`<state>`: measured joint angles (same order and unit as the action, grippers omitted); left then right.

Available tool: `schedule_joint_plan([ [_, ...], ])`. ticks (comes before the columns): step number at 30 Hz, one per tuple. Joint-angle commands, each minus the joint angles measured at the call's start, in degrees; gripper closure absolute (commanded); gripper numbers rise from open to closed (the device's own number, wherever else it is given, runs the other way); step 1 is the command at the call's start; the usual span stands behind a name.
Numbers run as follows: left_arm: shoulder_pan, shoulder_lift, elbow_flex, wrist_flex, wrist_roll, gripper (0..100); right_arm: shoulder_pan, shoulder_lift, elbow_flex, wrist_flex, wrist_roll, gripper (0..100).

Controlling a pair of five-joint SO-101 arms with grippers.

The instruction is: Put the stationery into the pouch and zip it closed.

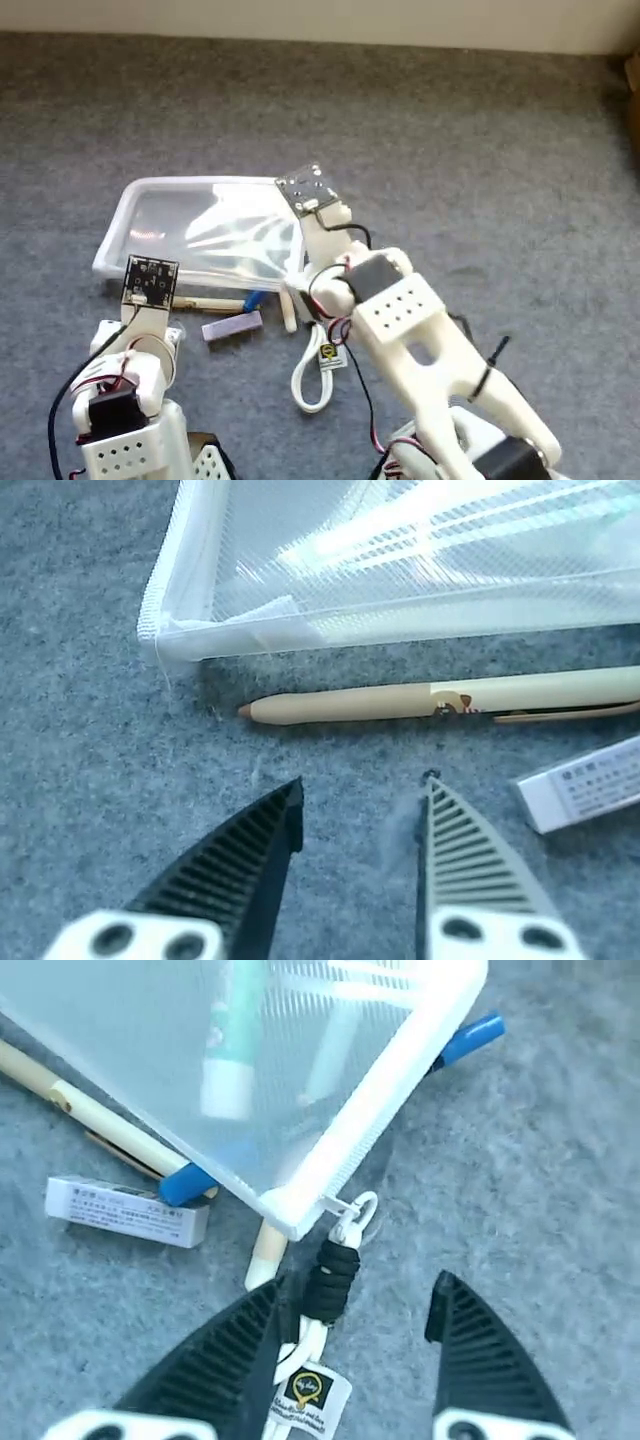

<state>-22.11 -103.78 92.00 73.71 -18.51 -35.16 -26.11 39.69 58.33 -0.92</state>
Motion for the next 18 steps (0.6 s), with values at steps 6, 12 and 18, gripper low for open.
schedule_joint_plan([
  [6, -1.01, -0.48, -0.31, 0.18, -0.62, 81, -0.75, 9.89, -2.77, -4.18, -0.44, 84.8],
  [12, -1.01, -0.48, -0.31, 0.18, -0.62, 81, -0.84, 15.78, -2.68, -6.29, -0.44, 84.8],
  [18, -1.01, -0.48, -0.31, 0.18, -0.62, 81, -0.84, 20.09, -2.77, -8.13, -0.26, 84.8],
])
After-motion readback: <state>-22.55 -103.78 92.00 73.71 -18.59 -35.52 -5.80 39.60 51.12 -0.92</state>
